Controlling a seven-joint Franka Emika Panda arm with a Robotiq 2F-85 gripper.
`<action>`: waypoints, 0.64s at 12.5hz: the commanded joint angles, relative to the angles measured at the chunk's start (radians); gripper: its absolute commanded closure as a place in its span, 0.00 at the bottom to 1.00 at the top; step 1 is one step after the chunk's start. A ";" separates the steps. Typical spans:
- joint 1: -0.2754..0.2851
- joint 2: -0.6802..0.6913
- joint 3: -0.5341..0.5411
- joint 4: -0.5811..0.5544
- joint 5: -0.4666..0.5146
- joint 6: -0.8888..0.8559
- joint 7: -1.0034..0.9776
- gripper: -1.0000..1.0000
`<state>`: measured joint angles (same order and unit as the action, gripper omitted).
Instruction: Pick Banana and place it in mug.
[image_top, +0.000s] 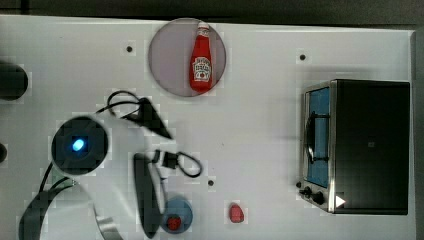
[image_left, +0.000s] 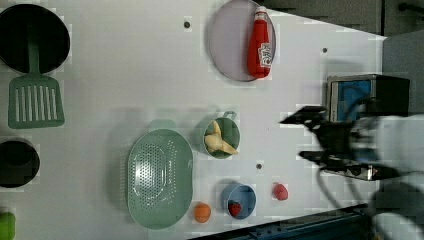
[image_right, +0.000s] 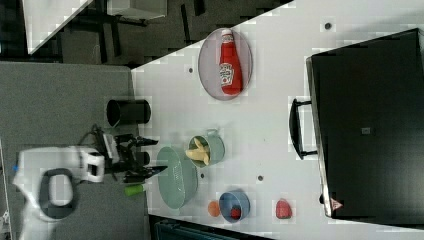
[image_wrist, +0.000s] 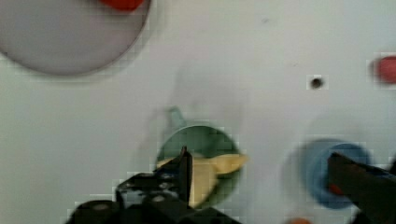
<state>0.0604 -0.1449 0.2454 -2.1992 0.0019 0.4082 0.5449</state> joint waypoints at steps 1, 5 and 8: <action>-0.023 -0.110 -0.149 0.163 -0.008 -0.160 -0.224 0.00; -0.025 -0.165 -0.305 0.228 -0.008 -0.267 -0.440 0.00; -0.026 -0.167 -0.357 0.230 -0.012 -0.277 -0.466 0.00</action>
<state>0.0011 -0.3745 -0.1183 -1.9316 -0.0159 0.1421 0.1713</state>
